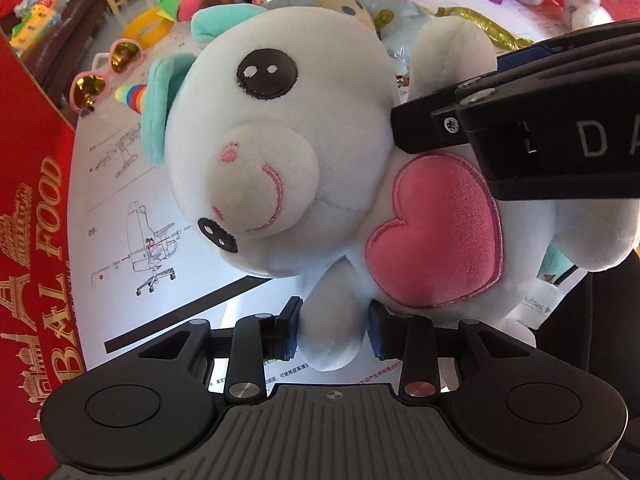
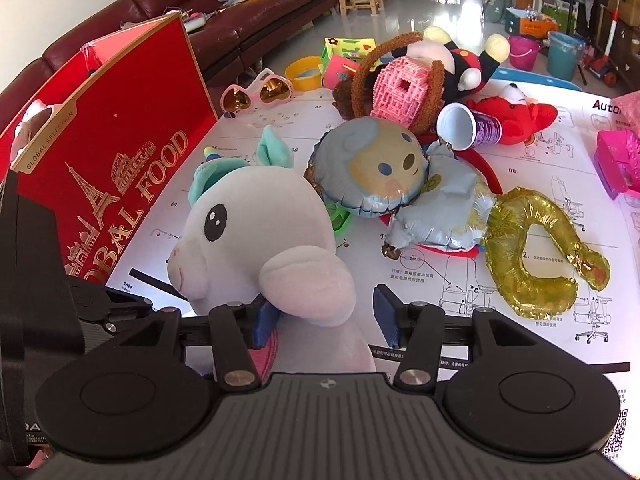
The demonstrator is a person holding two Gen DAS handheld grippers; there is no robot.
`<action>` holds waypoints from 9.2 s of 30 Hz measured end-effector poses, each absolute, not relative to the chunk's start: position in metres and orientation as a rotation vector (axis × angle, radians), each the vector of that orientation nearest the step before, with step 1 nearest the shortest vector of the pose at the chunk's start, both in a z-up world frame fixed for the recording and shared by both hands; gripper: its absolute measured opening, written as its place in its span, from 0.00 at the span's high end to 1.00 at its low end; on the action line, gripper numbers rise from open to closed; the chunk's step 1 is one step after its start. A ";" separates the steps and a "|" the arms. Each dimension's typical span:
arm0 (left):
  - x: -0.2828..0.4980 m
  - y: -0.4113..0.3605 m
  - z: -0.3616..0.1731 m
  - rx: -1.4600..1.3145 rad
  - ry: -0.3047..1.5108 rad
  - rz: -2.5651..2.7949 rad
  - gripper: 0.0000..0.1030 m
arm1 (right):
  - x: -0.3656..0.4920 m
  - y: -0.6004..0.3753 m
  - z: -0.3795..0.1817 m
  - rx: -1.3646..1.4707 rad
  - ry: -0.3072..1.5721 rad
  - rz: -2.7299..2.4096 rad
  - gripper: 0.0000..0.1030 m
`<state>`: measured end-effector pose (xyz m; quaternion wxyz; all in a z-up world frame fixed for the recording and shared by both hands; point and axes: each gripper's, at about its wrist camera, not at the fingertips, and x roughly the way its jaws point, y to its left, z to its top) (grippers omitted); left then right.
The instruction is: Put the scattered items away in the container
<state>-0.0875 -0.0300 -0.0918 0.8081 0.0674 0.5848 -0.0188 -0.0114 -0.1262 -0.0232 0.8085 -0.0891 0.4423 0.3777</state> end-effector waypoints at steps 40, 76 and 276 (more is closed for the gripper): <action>-0.077 -0.016 -0.095 0.104 1.261 -0.022 0.73 | -0.003 -0.112 -0.035 -0.142 0.988 0.822 0.61; -0.168 0.059 0.126 0.137 0.828 0.341 0.79 | -0.049 -0.058 0.148 0.000 0.607 1.172 0.67; 0.021 0.081 -0.075 -0.295 1.331 0.066 0.55 | 0.074 -0.073 -0.071 0.046 1.250 0.854 0.63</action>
